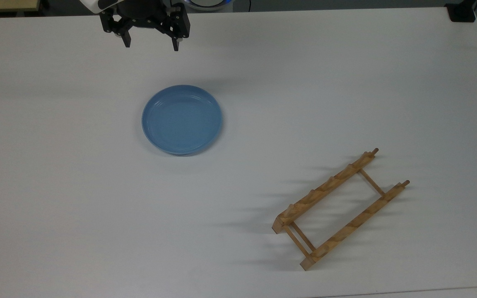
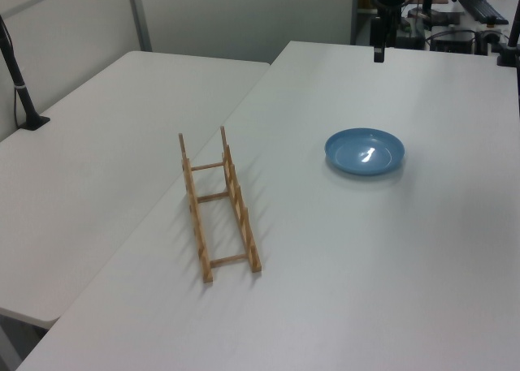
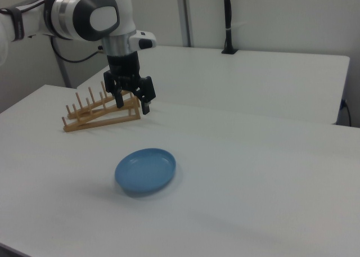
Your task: Place plate in plate rack
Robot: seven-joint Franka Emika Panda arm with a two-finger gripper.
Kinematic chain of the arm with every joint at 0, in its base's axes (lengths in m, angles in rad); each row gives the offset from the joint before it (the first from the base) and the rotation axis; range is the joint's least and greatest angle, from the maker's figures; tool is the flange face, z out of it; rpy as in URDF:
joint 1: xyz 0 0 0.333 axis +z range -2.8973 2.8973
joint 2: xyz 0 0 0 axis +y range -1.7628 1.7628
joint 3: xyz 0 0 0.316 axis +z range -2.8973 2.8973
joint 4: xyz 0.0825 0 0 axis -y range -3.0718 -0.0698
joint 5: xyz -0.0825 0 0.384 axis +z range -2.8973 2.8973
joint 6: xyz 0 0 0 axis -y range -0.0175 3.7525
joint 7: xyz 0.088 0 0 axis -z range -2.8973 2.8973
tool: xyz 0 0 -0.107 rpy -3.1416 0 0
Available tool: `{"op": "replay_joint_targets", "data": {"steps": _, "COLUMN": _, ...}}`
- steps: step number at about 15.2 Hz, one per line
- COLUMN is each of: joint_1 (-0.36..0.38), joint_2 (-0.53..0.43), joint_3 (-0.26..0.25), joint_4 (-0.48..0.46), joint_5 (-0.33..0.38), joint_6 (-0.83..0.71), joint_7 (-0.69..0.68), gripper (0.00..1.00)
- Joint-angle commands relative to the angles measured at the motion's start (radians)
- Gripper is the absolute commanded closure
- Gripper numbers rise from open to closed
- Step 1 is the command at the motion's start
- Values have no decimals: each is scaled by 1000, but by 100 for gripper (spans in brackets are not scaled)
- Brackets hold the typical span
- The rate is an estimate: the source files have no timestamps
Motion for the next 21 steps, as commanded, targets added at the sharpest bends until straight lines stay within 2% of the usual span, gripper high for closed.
{"op": "replay_joint_targets", "data": {"steps": 1, "joint_1": 20, "joint_2": -10, "joint_3": -5, "joint_4": -28, "joint_5": -11, "joint_6": 0, "joint_7": 21, "gripper": 0}}
{"op": "replay_joint_targets", "data": {"steps": 11, "joint_1": 20, "joint_2": -7, "joint_3": -4, "joint_4": -30, "joint_5": -9, "joint_6": 2, "joint_7": 12, "gripper": 0}}
{"op": "replay_joint_targets", "data": {"steps": 15, "joint_1": 12, "joint_2": 32, "joint_3": -5, "joint_4": -24, "joint_5": -5, "joint_6": 32, "joint_7": 6, "gripper": 3}}
{"op": "replay_joint_targets", "data": {"steps": 18, "joint_1": -3, "joint_2": 77, "joint_3": -10, "joint_4": -22, "joint_5": -2, "joint_6": 57, "joint_7": -66, "gripper": 3}}
{"op": "replay_joint_targets", "data": {"steps": 21, "joint_1": -17, "joint_2": 122, "joint_3": -54, "joint_4": -24, "joint_5": 40, "joint_6": 100, "joint_7": -173, "gripper": 7}}
